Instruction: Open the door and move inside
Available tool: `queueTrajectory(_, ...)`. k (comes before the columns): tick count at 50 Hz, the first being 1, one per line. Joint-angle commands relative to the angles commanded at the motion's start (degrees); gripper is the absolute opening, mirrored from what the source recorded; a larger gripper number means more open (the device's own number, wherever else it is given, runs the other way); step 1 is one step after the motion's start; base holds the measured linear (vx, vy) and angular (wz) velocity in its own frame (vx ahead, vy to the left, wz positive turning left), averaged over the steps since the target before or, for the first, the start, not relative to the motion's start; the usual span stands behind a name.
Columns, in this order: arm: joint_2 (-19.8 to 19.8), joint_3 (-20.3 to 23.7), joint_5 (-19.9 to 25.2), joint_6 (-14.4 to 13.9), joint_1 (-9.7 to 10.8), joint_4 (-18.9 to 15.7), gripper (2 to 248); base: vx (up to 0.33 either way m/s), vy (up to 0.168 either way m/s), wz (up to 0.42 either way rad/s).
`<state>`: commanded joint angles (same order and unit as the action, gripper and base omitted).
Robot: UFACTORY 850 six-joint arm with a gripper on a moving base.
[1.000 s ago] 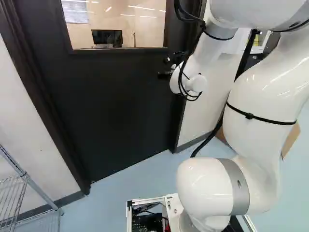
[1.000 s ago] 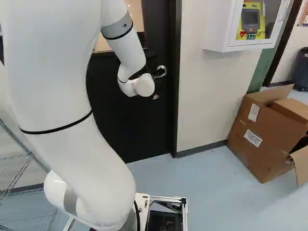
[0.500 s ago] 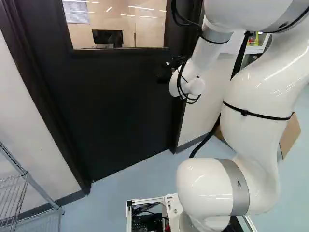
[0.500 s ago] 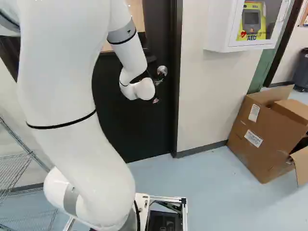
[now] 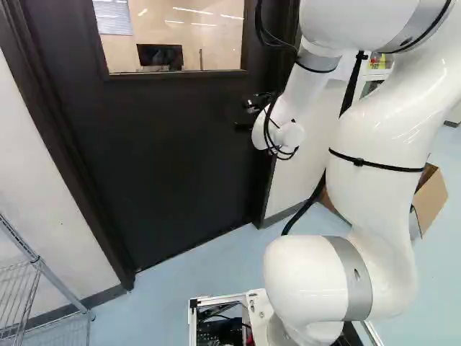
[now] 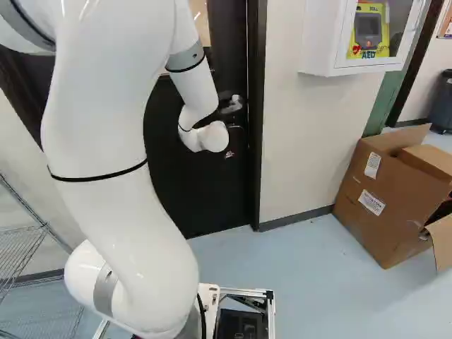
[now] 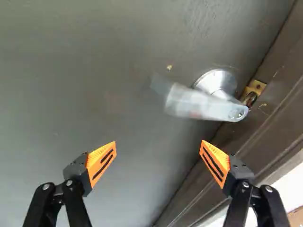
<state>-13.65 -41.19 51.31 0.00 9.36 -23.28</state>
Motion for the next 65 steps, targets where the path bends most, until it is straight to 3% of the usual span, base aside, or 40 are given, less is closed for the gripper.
queueTrajectory(37,-3.0,-0.3,0.0,0.0,0.0,0.0,247,0.0,0.0,0.0)
queueTrajectory(65,-6.8,-4.9,0.0,0.0,-0.6,-0.2,247,0.0,0.0,0.0)
